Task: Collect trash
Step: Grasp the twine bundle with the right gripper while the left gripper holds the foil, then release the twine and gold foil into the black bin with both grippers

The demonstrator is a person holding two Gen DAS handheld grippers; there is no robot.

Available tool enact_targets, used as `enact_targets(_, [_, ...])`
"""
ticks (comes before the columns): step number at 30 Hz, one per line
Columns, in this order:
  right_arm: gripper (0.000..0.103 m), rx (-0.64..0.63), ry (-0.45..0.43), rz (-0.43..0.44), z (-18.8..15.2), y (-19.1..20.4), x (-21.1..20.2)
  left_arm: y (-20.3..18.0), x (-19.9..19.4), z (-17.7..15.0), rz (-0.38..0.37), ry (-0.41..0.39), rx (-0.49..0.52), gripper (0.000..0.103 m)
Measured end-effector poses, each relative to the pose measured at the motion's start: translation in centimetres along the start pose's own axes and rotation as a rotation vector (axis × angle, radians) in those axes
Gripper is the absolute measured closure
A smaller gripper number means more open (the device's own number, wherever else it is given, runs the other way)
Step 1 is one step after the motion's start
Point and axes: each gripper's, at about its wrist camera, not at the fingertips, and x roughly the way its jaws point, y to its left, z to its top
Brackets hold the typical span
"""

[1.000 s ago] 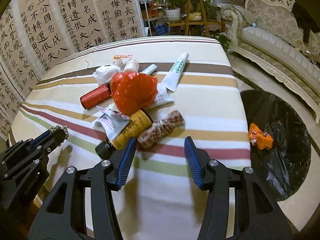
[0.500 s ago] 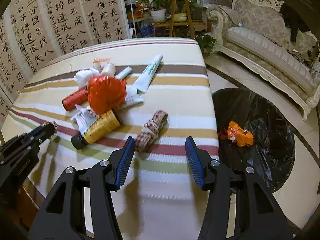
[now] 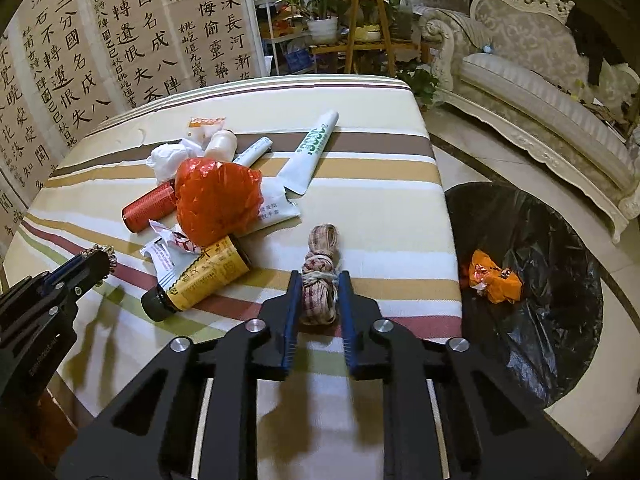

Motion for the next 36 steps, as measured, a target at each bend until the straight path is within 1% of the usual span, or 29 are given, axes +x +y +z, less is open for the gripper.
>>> enact_targets(5, [0.086, 0.022, -0.034, -0.011, -0.3, -1.5, -1.2, -1.7, -0.2, 0.2, -0.034, -0.008, 0.02, 0.084])
enact_targets(8, [0.086, 0.047, -0.058, -0.026, -0.4, -3.2, -2.2, -3.5, -0.4, 0.2, -0.058, -0.014, 0.052, 0.084])
enact_targets(12, [0.086, 0.094, -0.083, -0.066, -0.9, -6.3, -3.5, -6.2, -0.5, 0.3, -0.097, -0.022, 0.091, 0.084])
enact_targets(20, [0.086, 0.19, -0.101, -0.123, -1.9, -12.0, -4.5, -12.5, 0.2, 1.2, -0.171, -0.033, 0.178, 0.084])
enact_targets(26, [0.086, 0.233, -0.107, -0.138, -2.3, -15.3, -4.2, -15.9, 1.3, 1.9, -0.196, -0.032, 0.226, 0.084])
enact_targets(36, [0.086, 0.274, -0.106, -0.135, -2.0, -18.2, -3.1, -20.9, 4.1, 2.7, -0.202, -0.028, 0.297, 0.084])
